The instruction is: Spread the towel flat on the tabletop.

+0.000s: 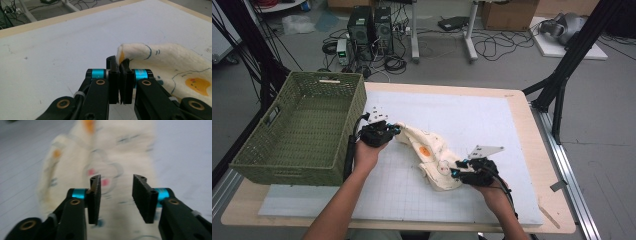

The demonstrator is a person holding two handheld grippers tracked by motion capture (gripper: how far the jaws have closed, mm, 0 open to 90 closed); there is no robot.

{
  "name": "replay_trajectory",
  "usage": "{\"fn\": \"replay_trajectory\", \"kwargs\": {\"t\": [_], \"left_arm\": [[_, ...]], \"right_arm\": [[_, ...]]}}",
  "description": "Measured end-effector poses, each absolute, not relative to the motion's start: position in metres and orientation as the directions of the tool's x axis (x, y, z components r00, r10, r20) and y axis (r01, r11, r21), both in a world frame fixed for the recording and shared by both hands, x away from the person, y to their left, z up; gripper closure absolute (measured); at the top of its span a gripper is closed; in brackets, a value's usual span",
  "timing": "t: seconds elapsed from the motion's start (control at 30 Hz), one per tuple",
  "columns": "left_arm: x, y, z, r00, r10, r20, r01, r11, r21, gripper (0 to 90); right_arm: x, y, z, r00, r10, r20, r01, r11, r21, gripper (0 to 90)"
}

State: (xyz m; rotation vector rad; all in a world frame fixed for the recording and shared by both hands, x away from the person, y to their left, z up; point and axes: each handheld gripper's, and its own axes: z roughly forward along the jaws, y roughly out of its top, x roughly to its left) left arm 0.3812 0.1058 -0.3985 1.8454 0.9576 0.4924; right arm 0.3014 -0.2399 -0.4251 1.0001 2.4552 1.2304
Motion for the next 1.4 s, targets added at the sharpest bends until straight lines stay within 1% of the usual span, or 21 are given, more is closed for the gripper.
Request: {"fn": "replay_trajectory", "kwargs": {"t": [0.07, 0.1, 0.17, 0.23, 0.27, 0.3, 0.33, 0.37, 0.4, 0.5, 0.63, 0.7, 0.77, 0.87, 0.93, 1.03, 1.1, 1.17, 1.2, 1.27, 1.4], "left_arm": [[0.381, 0.105, -0.399, 0.611, 0.788, -0.073, 0.395, -0.224, 0.891, 87.0], [0.382, 0.104, -0.399, 0.615, 0.785, -0.074, 0.394, -0.225, 0.891, 87.0], [0.382, 0.103, -0.4, 0.617, 0.783, -0.08, 0.396, -0.221, 0.891, 86.9], [0.383, 0.102, -0.401, 0.614, 0.784, -0.086, 0.395, -0.211, 0.894, 86.9], [0.383, 0.101, -0.401, 0.613, 0.785, -0.092, 0.395, -0.204, 0.896, 86.9], [0.384, 0.101, -0.401, 0.613, 0.785, -0.096, 0.397, -0.201, 0.895, 86.8], [0.385, 0.1, -0.401, 0.617, 0.781, -0.102, 0.401, -0.2, 0.894, 86.8], [0.385, 0.099, -0.401, 0.618, 0.78, -0.101, 0.4, -0.201, 0.894, 86.8], [0.385, 0.097, -0.401, 0.618, 0.779, -0.104, 0.401, -0.199, 0.894, 86.8], [0.386, 0.09, -0.404, 0.623, 0.774, -0.114, 0.412, -0.201, 0.889, 86.6], [0.388, 0.081, -0.41, 0.627, 0.767, -0.133, 0.424, -0.194, 0.885, 85.2], [0.389, 0.077, -0.413, 0.626, 0.768, -0.136, 0.428, -0.193, 0.883, 77.9], [0.389, 0.073, -0.415, 0.621, 0.77, -0.145, 0.438, -0.188, 0.879, 64.0], [0.388, 0.071, -0.415, 0.616, 0.772, -0.156, 0.442, -0.176, 0.879, 50.1], [0.386, 0.071, -0.413, 0.622, 0.769, -0.147, 0.433, -0.181, 0.883, 47.1], [0.379, 0.074, -0.409, 0.643, 0.753, -0.14, 0.416, -0.19, 0.889, 46.1], [0.372, 0.074, -0.411, 0.665, 0.732, -0.146, 0.409, -0.194, 0.892, 46.9], [0.366, 0.071, -0.414, 0.707, 0.693, -0.14, 0.416, -0.247, 0.875, 48.1], [0.362, 0.068, -0.416, 0.723, 0.676, -0.141, 0.409, -0.255, 0.876, 48.8], [0.357, 0.061, -0.421, 0.747, 0.65, -0.143, 0.406, -0.274, 0.872, 51.9], [0.35, 0.043, -0.432, 0.781, 0.6, -0.173, 0.424, -0.307, 0.852, 51.9]], "right_arm": [[0.305, -0.249, -0.423, -0.681, 0.73, 0.059, 0.476, 0.38, 0.793, 55.3], [0.308, -0.252, -0.424, -0.655, 0.755, 0.033, 0.486, 0.387, 0.783, 55.2], [0.314, -0.252, -0.43, -0.638, 0.77, 0.014, 0.517, 0.415, 0.748, 55.1], [0.317, -0.247, -0.439, -0.649, 0.761, -0.001, 0.53, 0.453, 0.716, 55.6], [0.318, -0.244, -0.442, -0.657, 0.754, -0.009, 0.534, 0.474, 0.7, 57.8], [0.318, -0.244, -0.443, -0.662, 0.75, 0.002, 0.53, 0.466, 0.709, 63.1], [0.319, -0.244, -0.443, -0.669, 0.743, 0.015, 0.531, 0.464, 0.709, 70.5], [0.319, -0.246, -0.442, -0.676, 0.736, 0.024, 0.531, 0.465, 0.708, 82.4], [0.318, -0.247, -0.441, -0.678, 0.735, 0.027, 0.535, 0.468, 0.703, 85.3], [0.317, -0.252, -0.438, -0.641, 0.766, -0.047, 0.535, 0.49, 0.688, 86.6], [0.316, -0.276, -0.431, -0.557, 0.829, -0.057, 0.548, 0.418, 0.725, 86.5], [0.315, -0.288, -0.427, -0.504, 0.858, -0.1, 0.552, 0.409, 0.727, 86.5], [0.314, -0.299, -0.426, -0.44, 0.884, -0.16, 0.568, 0.412, 0.713, 86.5], [0.314, -0.315, -0.43, -0.347, 0.915, -0.205, 0.607, 0.386, 0.695, 86.3], [0.314, -0.321, -0.432, -0.326, 0.927, -0.187, 0.627, 0.36, 0.691, 84.7], [0.312, -0.321, -0.431, -0.359, 0.922, -0.143, 0.58, 0.34, 0.74, 69.9], [0.31, -0.319, -0.428, -0.39, 0.913, -0.123, 0.524, 0.33, 0.785, 63.6], [0.309, -0.317, -0.426, -0.416, 0.904, -0.101, 0.485, 0.315, 0.816, 54.9], [0.308, -0.316, -0.425, -0.422, 0.902, -0.09, 0.474, 0.304, 0.826, 52.4], [0.308, -0.315, -0.425, -0.442, 0.895, -0.057, 0.466, 0.283, 0.838, 49.9], [0.311, -0.317, -0.427, -0.454, 0.89, 0.031, 0.493, 0.223, 0.841, 47.1]]}}
